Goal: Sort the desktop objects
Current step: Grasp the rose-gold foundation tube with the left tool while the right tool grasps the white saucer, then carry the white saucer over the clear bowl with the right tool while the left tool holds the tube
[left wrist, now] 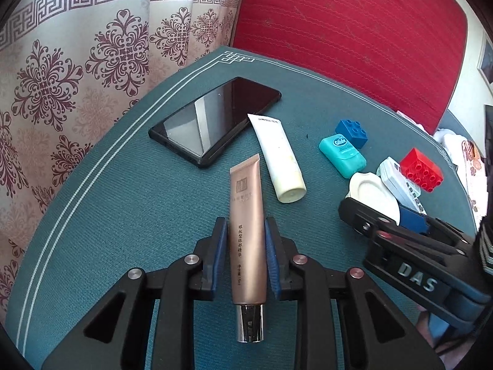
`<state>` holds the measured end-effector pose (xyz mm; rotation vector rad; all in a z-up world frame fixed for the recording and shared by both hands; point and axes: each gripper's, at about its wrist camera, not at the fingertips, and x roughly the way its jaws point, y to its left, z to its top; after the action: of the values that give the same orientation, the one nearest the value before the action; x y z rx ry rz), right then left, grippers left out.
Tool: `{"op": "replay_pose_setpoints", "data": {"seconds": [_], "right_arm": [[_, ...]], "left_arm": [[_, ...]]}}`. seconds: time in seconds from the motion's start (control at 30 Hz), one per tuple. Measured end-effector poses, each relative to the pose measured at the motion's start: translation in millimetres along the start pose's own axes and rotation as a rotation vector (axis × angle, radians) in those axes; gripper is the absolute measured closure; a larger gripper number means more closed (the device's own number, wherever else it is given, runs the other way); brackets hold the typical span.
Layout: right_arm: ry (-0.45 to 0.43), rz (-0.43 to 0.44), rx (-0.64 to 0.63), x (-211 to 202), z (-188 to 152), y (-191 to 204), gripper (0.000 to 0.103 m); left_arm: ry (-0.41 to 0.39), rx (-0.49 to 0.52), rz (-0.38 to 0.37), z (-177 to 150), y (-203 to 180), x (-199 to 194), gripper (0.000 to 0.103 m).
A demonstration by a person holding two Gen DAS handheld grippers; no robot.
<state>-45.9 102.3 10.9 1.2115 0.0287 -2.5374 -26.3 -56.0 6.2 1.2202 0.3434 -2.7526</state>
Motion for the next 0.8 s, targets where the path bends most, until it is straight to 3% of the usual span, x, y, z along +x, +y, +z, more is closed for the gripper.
{"op": "replay_pose_setpoints", "data": {"seconds": [0.23, 0.8], "right_arm": [[-0.016, -0.058, -0.064, 4.8, 0.4, 6.8, 0.032], [-0.006, 0.000, -0.050, -61.0, -70.8, -9.2, 0.033]], "left_arm": [[-0.006, 0.023, 0.016, -1.0, -4.1, 0.9, 0.076], [0.036, -0.056, -0.199, 6.0, 2.7, -0.4, 0.077]]}}
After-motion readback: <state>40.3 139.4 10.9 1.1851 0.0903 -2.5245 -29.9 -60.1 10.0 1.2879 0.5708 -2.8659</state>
